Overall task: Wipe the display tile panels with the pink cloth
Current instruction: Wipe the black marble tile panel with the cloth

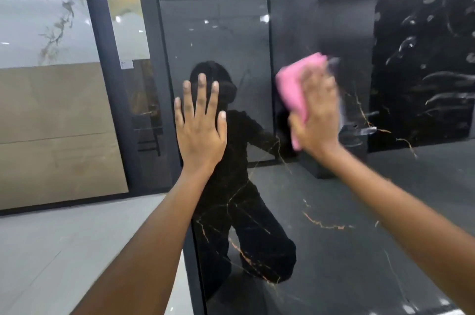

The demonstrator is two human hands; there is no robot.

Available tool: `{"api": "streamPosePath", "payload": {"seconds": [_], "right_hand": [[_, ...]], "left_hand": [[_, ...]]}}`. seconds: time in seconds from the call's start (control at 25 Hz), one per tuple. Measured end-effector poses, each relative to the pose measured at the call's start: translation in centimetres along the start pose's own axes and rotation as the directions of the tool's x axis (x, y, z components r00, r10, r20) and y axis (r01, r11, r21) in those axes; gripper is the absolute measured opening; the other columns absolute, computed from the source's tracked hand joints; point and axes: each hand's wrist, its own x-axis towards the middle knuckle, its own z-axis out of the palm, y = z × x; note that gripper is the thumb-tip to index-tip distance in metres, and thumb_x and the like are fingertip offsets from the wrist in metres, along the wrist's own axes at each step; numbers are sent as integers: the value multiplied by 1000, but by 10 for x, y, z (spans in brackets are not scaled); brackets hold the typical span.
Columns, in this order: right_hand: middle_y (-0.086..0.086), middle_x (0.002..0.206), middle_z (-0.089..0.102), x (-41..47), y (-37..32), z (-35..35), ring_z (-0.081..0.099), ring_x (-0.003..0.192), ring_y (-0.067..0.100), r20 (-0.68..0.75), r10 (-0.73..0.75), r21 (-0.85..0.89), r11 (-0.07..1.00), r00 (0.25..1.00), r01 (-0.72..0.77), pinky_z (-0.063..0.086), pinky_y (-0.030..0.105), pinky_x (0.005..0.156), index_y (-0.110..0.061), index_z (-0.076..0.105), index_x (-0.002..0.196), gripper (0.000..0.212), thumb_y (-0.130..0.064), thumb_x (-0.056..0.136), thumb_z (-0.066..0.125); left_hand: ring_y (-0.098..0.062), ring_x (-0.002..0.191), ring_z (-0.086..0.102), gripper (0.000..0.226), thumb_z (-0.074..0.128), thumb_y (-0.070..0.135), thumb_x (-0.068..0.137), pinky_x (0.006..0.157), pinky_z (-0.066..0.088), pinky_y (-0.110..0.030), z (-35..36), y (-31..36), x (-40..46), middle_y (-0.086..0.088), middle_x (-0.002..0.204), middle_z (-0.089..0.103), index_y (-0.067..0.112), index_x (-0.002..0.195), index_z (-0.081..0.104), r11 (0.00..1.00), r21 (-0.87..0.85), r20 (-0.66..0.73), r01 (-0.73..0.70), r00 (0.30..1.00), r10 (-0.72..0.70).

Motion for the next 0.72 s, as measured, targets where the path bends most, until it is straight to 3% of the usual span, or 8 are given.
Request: {"api": "streamPosePath", "payload": {"seconds": [0.16,0.24,0.32,0.44,0.52,0.6,0.64,0.72], "right_hand": [[8,160,16,-61,5,-2,2,150,21,419,-767,70,561,486,825,-1,40,122,-14,22,152,77,-33,82,49],[13,154,28,-19,35,-6,14,148,24,264,-619,-70,752,739,655,4,37,122,-13,28,150,76,-31,79,49],[21,154,28,50,56,-20,20,145,33,-1,-24,-96,995,1000,24,2,34,122,-4,29,149,77,-27,78,47],[18,159,17,102,22,-23,14,147,35,-54,581,84,813,812,-576,3,36,121,-3,22,152,75,-22,84,48],[25,154,25,75,-8,-5,24,143,40,1,74,50,996,997,-74,2,33,121,2,28,149,75,-18,80,52],[23,151,35,33,-7,-2,29,142,37,213,-569,35,817,795,575,8,39,122,1,37,145,70,-22,80,48],[20,150,38,36,11,-9,31,141,34,269,-631,1,756,728,655,15,42,121,-1,42,144,68,-23,79,48],[20,150,38,74,44,-23,34,140,36,141,-332,-31,940,933,340,23,44,117,-3,43,143,69,-21,76,52]], "left_hand": [[-30,151,2,57,30,33,103,122,1,-44,1,-3,11,-6,164,10,20,157,16,1000,-8,-21,-6,1000,6],[-29,151,0,58,28,34,103,122,1,-45,1,-1,7,-6,165,9,20,157,15,1000,-6,-15,1,1000,-1],[-29,151,-1,58,27,35,103,122,1,-44,2,0,3,-6,165,8,20,158,14,1000,2,-11,-4,1000,4],[-29,151,0,58,26,35,103,122,2,-44,2,-2,6,-5,165,7,21,158,14,1000,-1,-2,-3,1000,3],[-29,151,1,58,28,34,102,122,3,-45,3,-2,7,-6,165,8,20,157,15,1000,6,-11,-8,1000,8],[-30,151,2,58,30,33,102,122,5,-45,3,-2,7,-6,164,10,19,157,17,1000,8,-25,-16,1000,17],[-30,151,2,58,30,33,102,122,4,-45,3,-1,7,-6,164,10,19,157,18,1000,6,-29,-16,999,16],[-30,151,1,58,30,34,102,122,4,-45,3,-1,6,-6,164,9,19,157,17,1000,2,-31,-13,999,13]]}}
